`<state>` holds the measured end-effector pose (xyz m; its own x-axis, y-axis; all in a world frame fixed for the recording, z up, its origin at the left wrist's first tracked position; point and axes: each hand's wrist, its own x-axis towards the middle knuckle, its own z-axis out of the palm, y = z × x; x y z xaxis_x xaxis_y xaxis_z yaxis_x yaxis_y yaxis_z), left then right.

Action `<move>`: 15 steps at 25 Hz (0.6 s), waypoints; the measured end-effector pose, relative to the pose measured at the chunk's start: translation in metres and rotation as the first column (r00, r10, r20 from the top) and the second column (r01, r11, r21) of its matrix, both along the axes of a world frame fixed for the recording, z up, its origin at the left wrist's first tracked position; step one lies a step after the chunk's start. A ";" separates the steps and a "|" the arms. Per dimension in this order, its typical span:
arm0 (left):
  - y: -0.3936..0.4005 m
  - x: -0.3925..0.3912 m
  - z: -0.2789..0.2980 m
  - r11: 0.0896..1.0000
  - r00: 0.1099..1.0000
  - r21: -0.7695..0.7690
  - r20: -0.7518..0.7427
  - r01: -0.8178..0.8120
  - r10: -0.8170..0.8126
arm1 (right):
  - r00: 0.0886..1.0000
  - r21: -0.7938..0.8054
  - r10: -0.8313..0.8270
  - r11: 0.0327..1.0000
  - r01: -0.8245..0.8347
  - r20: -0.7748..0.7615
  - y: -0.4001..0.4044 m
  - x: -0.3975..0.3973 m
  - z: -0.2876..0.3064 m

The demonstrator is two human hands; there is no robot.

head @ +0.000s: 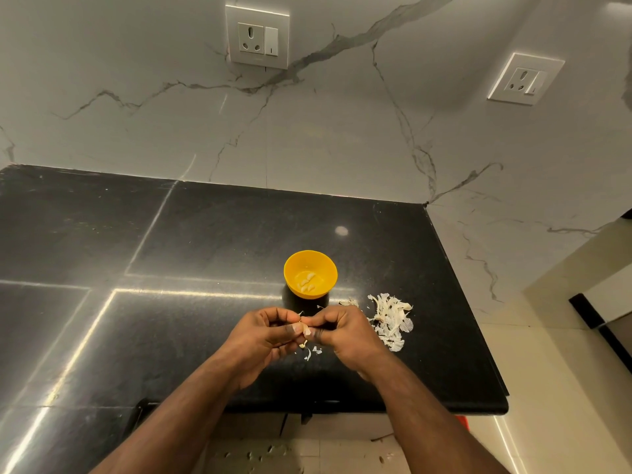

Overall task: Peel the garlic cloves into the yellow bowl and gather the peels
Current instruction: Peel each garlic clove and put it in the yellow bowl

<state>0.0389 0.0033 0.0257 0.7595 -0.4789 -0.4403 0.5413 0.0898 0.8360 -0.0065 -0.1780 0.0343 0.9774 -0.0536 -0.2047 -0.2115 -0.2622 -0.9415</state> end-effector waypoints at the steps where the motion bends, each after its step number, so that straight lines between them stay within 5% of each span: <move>1: 0.000 0.000 -0.001 1.000 1.000 0.006 0.000 0.002 -0.002 | 1.000 0.038 -0.002 0.999 0.002 -0.018 0.000 -0.001 0.001; 7: -0.002 0.001 0.001 0.999 0.999 0.031 0.033 -0.019 0.018 | 0.997 0.153 -0.040 0.987 0.049 -0.061 0.005 -0.002 0.004; 15: -0.005 0.001 0.005 0.999 1.000 0.051 0.025 -0.003 0.002 | 0.999 0.088 -0.049 0.995 0.051 -0.024 0.003 0.000 0.001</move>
